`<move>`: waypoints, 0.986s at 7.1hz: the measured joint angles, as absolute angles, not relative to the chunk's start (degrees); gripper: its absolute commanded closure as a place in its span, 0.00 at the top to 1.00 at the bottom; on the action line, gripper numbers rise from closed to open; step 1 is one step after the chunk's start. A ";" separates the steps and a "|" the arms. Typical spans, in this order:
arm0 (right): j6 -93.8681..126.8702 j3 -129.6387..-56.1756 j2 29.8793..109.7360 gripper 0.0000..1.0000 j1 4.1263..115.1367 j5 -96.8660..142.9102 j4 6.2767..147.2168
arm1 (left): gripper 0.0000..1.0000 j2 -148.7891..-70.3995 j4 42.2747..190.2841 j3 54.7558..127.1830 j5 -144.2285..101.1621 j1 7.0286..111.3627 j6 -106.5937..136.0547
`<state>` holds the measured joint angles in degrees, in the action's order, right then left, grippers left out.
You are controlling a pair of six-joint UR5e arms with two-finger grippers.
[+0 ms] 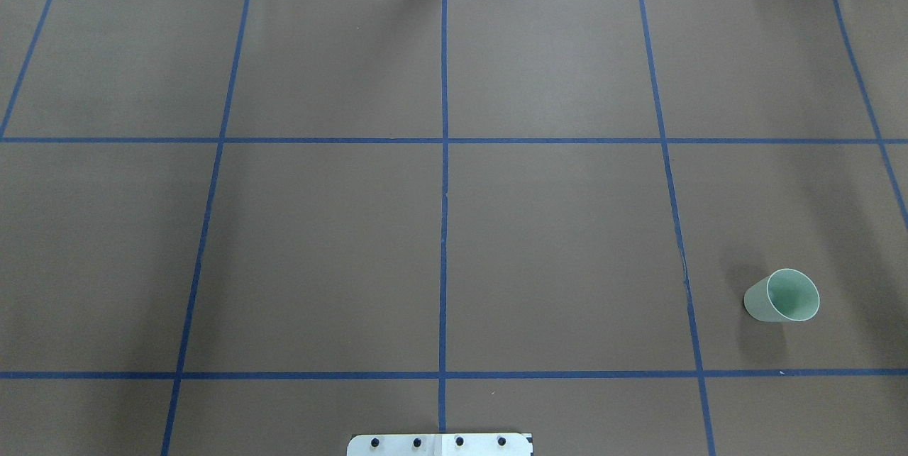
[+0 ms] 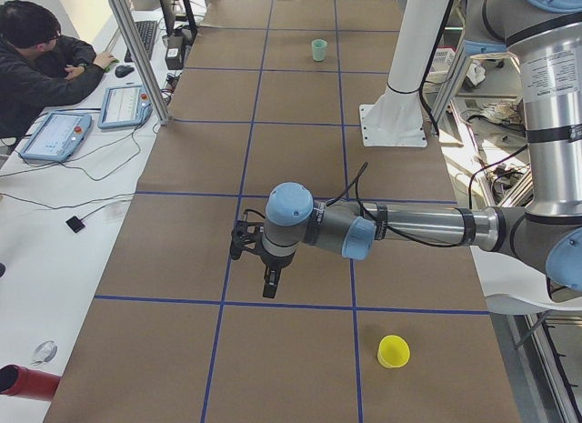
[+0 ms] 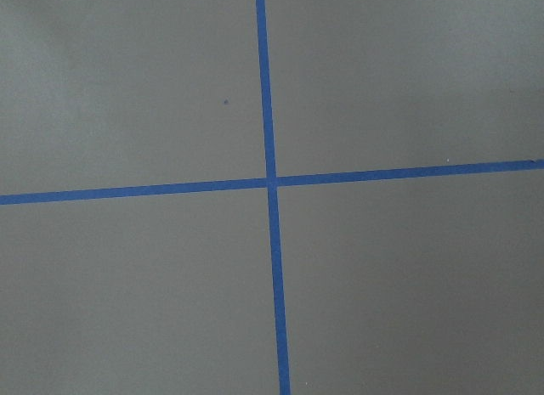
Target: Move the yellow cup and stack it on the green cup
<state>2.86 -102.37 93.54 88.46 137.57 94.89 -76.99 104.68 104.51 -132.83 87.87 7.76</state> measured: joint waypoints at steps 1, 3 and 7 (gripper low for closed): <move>2.83 -102.38 93.54 1.00 88.37 137.65 94.89 | 1.00 -76.90 104.68 104.54 -132.81 87.88 7.57; 2.87 -102.37 93.59 1.00 88.31 137.79 94.82 | 1.00 -76.88 104.59 104.77 -132.65 87.89 7.76; 2.92 -102.92 93.62 1.00 88.28 137.93 94.80 | 1.00 -76.61 84.71 117.91 -118.52 86.62 14.67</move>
<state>2.92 -102.92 93.62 88.28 137.93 94.80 -76.61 84.71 117.91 -118.52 86.62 14.67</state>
